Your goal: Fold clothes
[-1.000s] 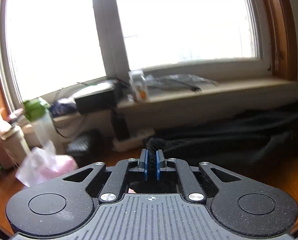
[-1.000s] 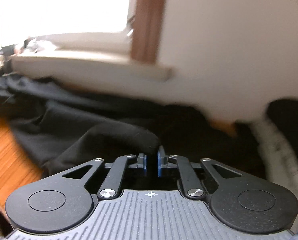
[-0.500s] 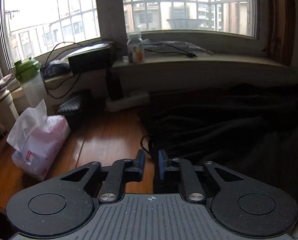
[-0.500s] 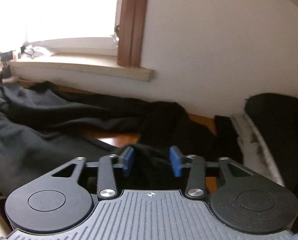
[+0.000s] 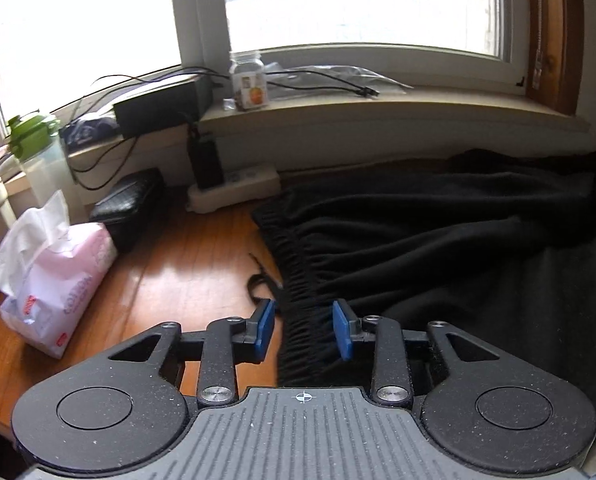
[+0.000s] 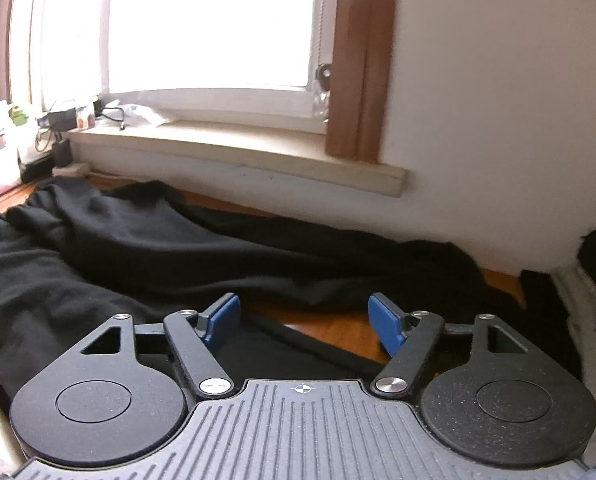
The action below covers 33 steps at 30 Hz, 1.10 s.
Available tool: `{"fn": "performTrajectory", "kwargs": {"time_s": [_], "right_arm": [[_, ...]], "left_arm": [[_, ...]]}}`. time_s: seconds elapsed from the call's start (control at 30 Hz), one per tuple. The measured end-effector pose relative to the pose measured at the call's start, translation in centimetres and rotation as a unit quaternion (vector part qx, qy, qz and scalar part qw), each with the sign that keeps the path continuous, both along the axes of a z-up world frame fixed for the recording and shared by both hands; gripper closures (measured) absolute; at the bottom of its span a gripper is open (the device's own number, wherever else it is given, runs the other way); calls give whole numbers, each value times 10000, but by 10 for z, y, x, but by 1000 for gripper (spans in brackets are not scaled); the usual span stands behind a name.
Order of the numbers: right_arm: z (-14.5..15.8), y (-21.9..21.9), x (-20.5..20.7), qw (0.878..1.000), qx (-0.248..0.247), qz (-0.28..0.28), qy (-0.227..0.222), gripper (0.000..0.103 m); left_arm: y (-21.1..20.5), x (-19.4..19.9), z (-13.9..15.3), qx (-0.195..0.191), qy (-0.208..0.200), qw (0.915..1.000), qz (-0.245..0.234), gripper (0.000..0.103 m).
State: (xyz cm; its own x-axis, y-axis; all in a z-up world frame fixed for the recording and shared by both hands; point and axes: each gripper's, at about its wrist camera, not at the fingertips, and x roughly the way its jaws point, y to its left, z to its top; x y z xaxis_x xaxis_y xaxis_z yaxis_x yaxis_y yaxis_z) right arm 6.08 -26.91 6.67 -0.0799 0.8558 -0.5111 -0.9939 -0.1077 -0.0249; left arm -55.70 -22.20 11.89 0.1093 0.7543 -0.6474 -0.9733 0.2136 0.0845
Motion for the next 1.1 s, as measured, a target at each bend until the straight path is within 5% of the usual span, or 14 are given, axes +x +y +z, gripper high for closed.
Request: {"fn": "performTrajectory", "kwargs": {"time_s": [0.1,0.17,0.43,0.77,0.93,0.97,1.03,1.1], "right_arm": [[-6,1,-4,10000,-33,-12,-10,32],[-8,-6,-2,10000,-2,-74,-1,32],[-26,-77,48,9950,-210,-967,113,27],[-74,-102,71,9855,-541,-1465,662,23],[-86,-85,53,9881,-737,-1314,296,23],[-86,-84,52,9884,-755,-1290,252,25],[-83,-83,56,9886,-772,-1254,319,49],[-70,-88,64,9872,-725,-1398,267,94]], "left_arm": [[10,19,-11,68,-129,9998,-155,65],[20,37,-19,171,-256,9992,-264,54],[47,106,-50,425,-691,9926,-898,43],[64,124,-82,396,-883,9889,-1130,38],[66,118,-85,269,-1065,9876,-1121,37],[66,117,-85,263,-1090,9874,-1120,37],[67,115,-86,238,-1145,9868,-1120,37],[67,113,-86,210,-1196,9863,-1115,37]]}}
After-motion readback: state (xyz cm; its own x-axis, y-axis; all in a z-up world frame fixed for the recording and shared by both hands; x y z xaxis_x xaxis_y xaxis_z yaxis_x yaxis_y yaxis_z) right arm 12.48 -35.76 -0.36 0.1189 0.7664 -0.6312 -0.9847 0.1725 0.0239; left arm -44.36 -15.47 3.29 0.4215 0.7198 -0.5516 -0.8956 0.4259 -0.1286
